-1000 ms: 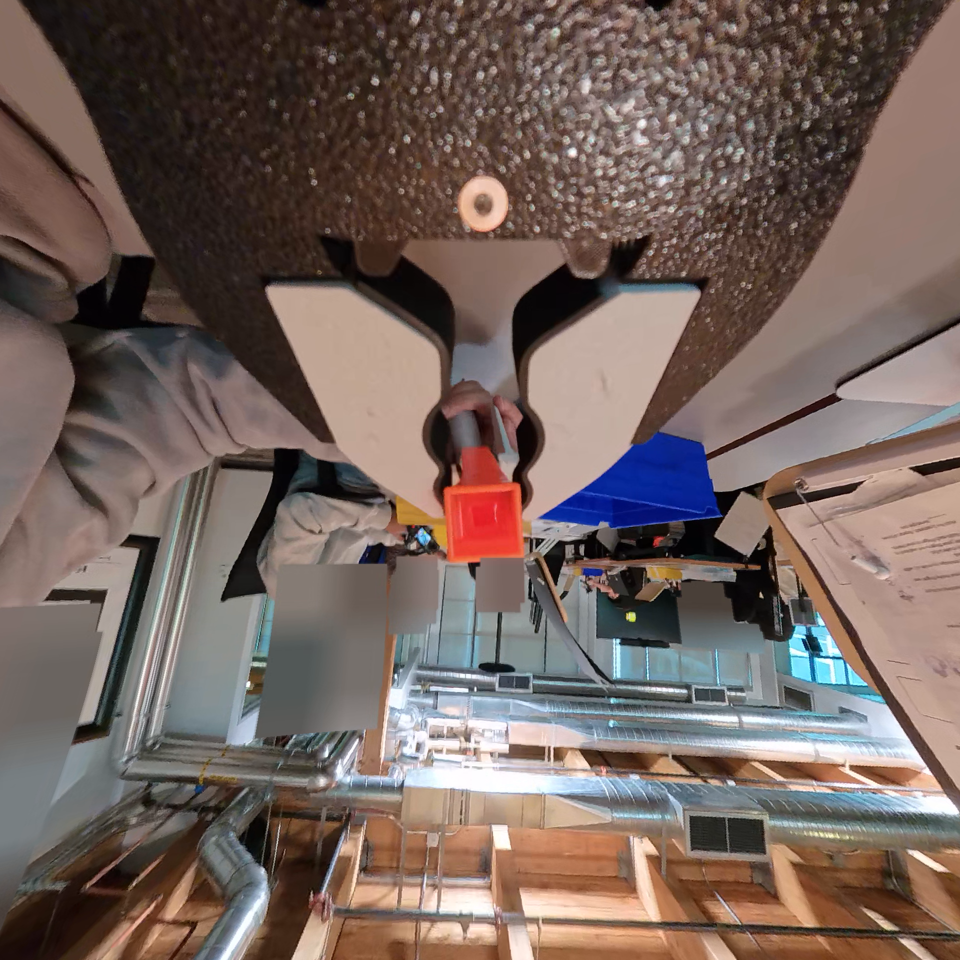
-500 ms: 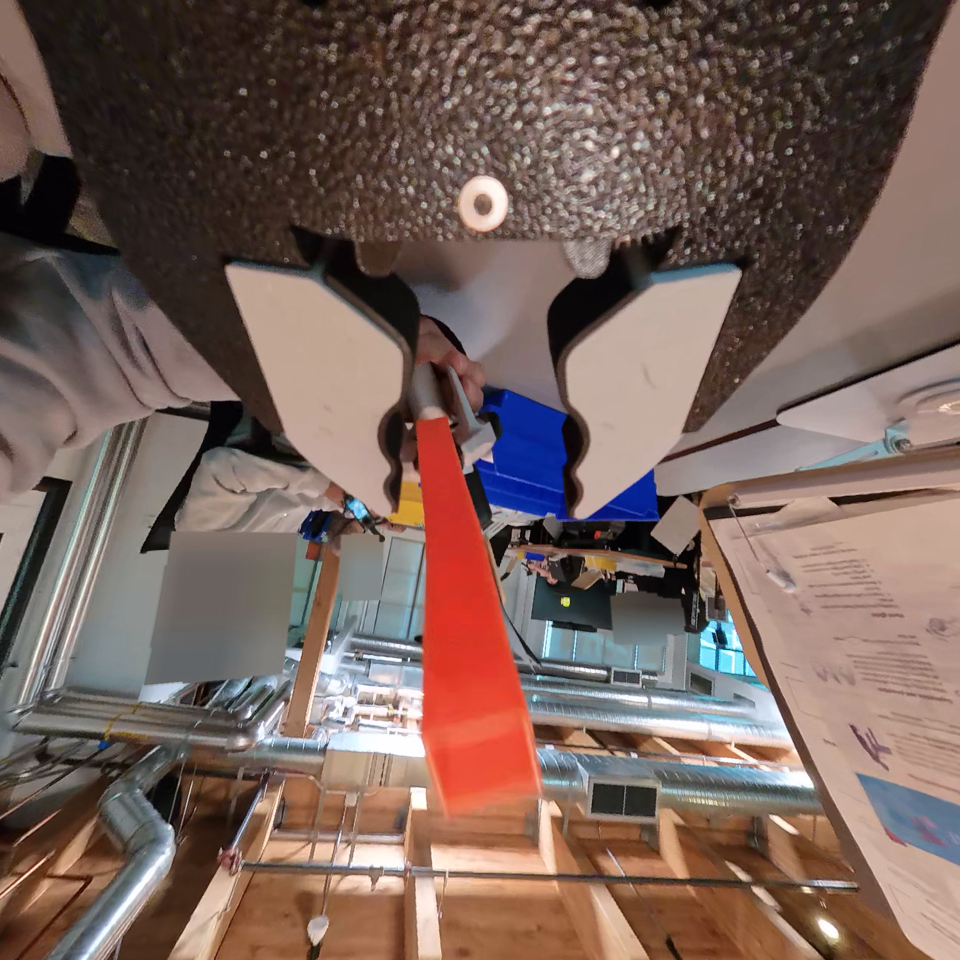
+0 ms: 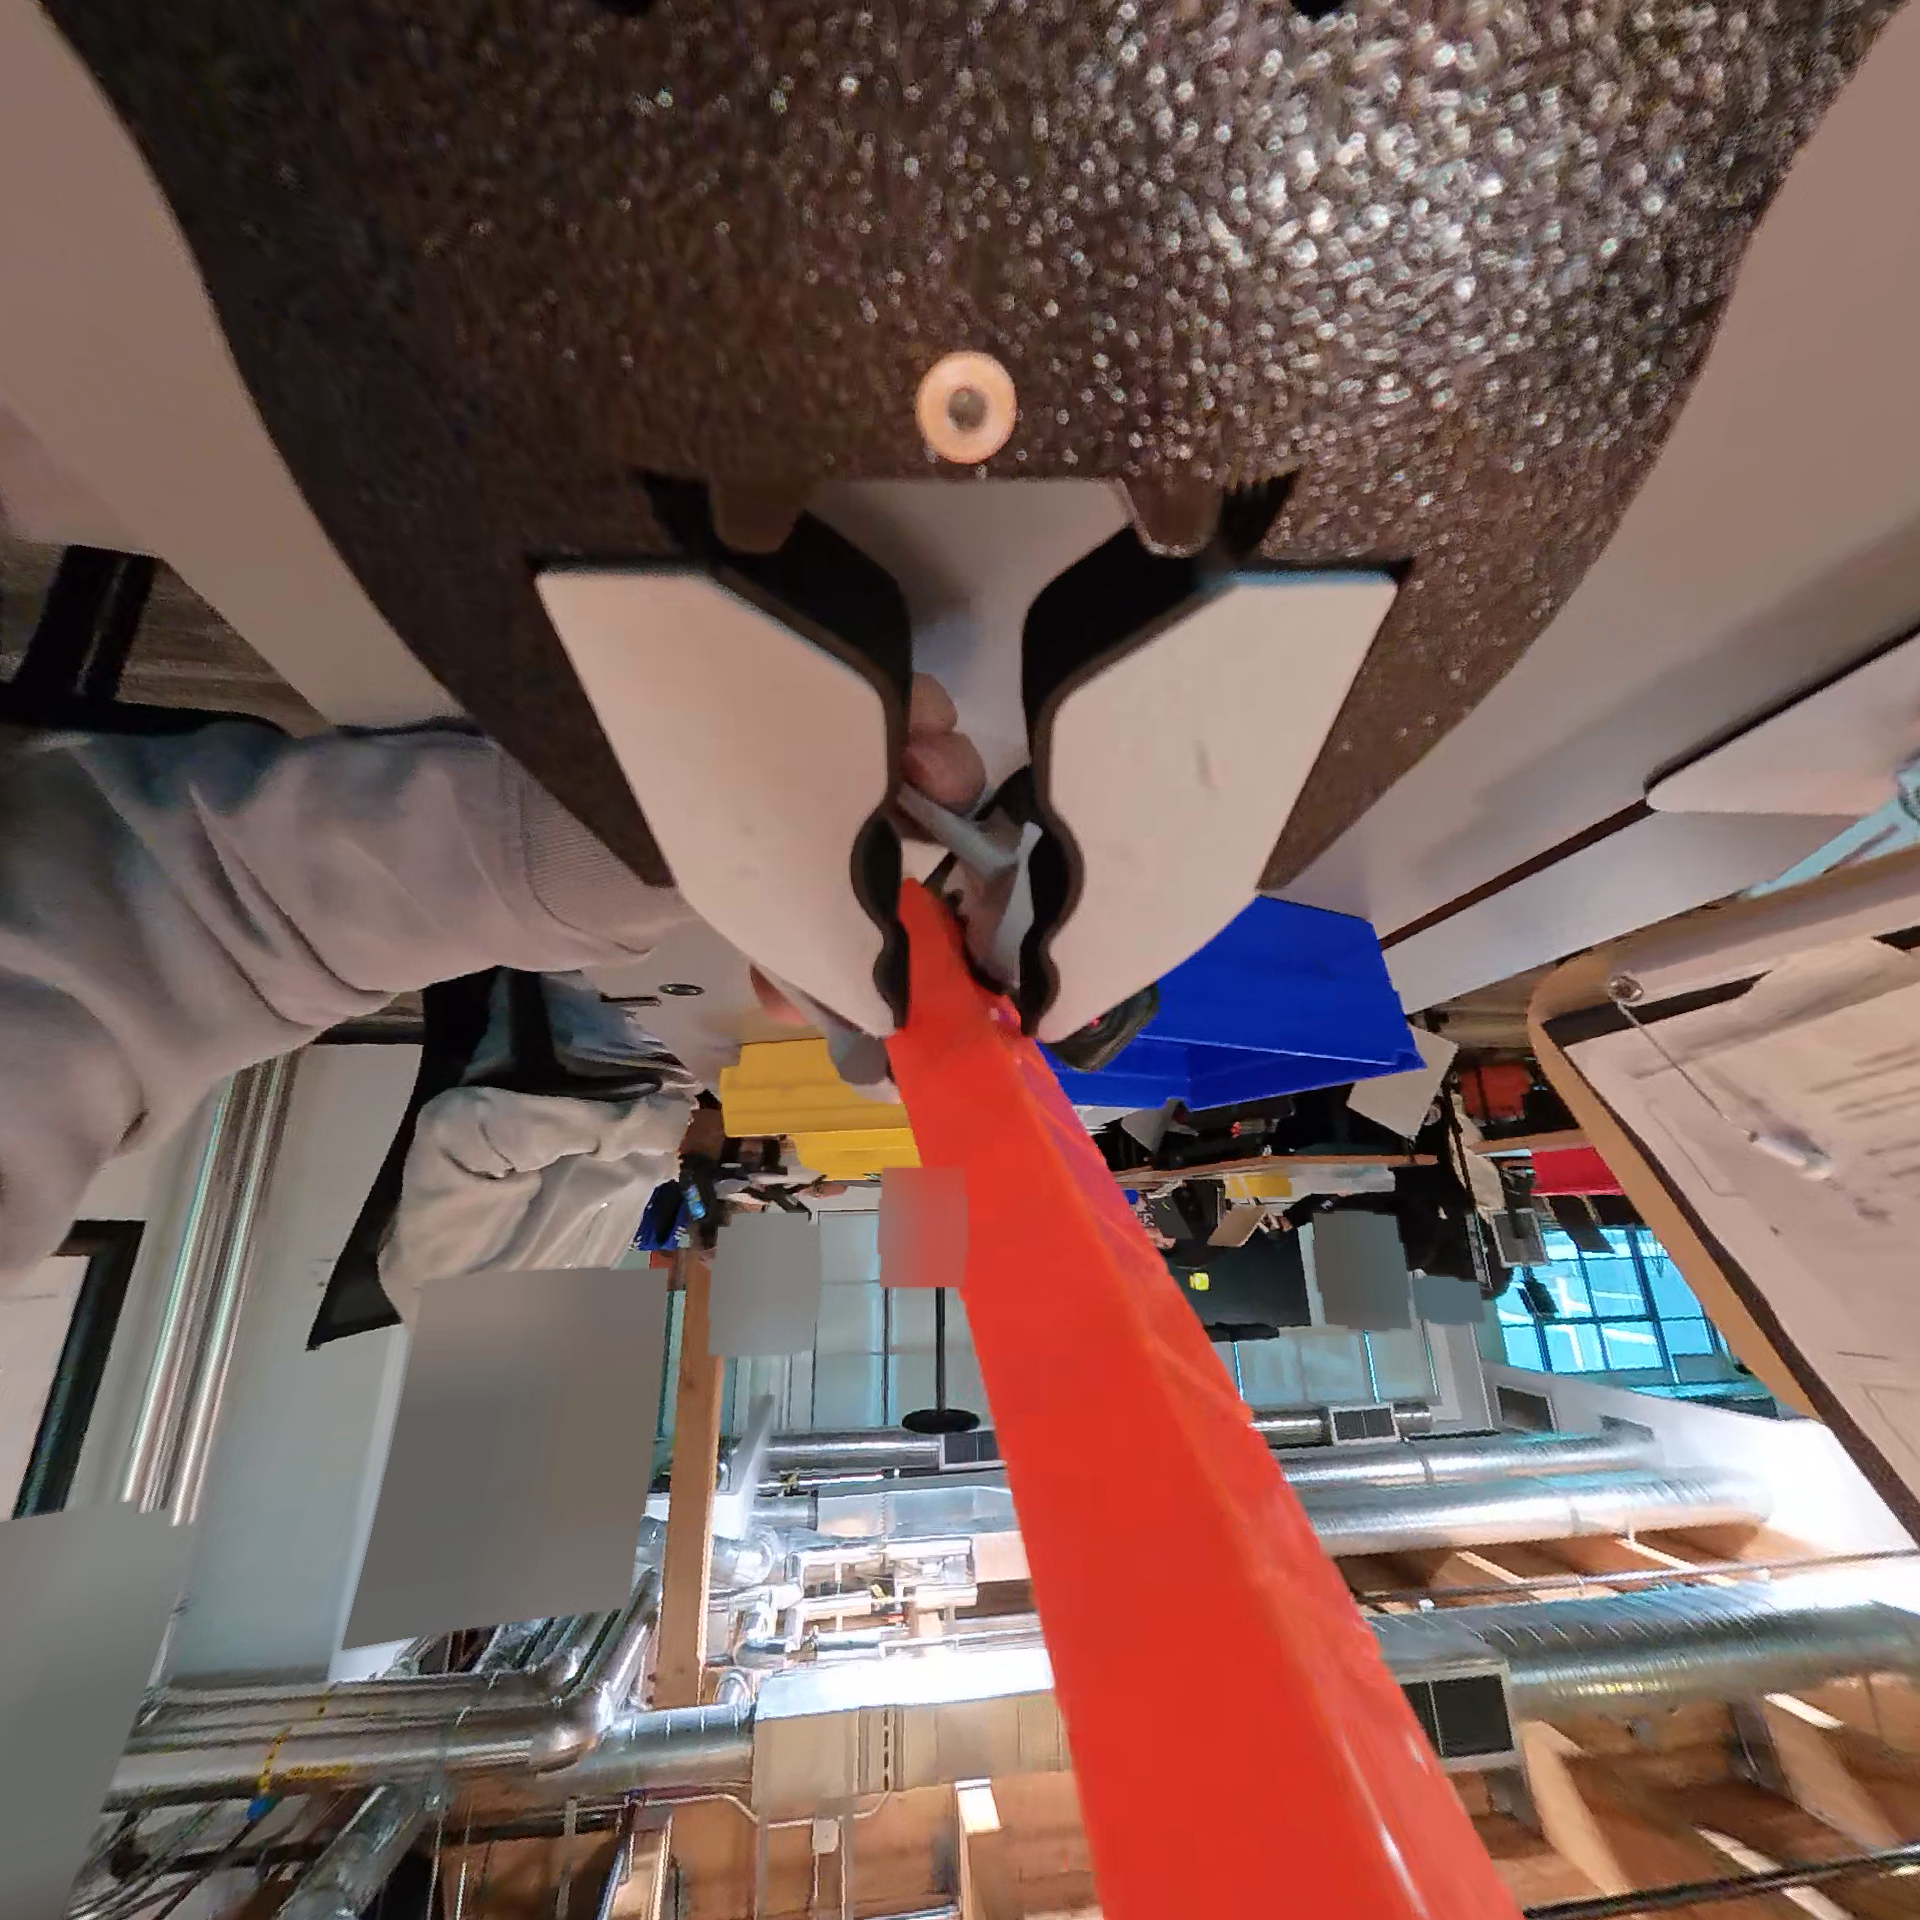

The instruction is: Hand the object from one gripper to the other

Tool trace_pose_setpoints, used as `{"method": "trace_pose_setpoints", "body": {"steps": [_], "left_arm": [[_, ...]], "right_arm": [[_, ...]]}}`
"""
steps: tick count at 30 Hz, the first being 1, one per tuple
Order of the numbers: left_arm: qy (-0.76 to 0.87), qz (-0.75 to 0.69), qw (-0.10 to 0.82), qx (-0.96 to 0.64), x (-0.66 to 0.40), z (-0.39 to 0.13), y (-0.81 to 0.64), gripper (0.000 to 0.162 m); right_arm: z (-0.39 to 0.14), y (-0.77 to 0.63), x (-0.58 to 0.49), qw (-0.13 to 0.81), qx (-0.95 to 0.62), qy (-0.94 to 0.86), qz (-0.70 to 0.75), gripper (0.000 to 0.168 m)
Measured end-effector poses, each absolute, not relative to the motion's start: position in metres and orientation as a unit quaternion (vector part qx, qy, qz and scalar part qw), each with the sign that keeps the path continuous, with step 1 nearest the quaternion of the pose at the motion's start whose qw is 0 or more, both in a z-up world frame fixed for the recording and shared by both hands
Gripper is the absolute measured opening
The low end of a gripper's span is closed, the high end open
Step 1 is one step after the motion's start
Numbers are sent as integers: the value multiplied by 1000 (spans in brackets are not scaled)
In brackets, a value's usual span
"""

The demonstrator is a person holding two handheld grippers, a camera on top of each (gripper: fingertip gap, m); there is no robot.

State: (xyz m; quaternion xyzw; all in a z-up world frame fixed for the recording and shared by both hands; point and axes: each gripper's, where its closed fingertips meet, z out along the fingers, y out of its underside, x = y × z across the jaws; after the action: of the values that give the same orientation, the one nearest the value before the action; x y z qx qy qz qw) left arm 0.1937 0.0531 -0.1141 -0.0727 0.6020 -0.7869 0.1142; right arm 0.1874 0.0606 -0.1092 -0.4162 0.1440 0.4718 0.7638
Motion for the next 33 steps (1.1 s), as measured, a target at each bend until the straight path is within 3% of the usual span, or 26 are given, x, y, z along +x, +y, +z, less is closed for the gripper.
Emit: {"method": "trace_pose_setpoints", "body": {"steps": [3,6,8,14,19,23,25,28,31,33], "left_arm": [[601,-788,114,-70,194,-115,53,20],[593,-796,97,-66,191,-114,52,35],[594,-799,82,-51,185,-114,51,24],[615,-781,88,-61,188,-116,51,22],[667,-718,135,-147,215,-133,58,22],[712,-661,154,-181,225,-151,56,22],[736,-628,171,-189,228,-160,54,22],[766,-592,182,-173,226,-172,48,22],[783,-573,187,-156,222,-180,41,22],[790,-560,203,-148,223,-184,42,22]], "right_arm": [[-111,62,187,747,-410,154,500,23],[-111,62,178,732,-418,138,520,23],[-110,62,178,731,-416,138,523,23],[-112,62,183,729,-425,153,515,24],[-132,59,220,783,-569,175,182,61],[-134,49,240,727,-660,96,-163,69],[-129,48,233,695,-667,30,-267,61],[-137,58,224,666,-694,-5,-274,57],[-149,65,214,652,-713,-39,-254,24],[-152,66,214,643,-726,-40,-242,22]]}}
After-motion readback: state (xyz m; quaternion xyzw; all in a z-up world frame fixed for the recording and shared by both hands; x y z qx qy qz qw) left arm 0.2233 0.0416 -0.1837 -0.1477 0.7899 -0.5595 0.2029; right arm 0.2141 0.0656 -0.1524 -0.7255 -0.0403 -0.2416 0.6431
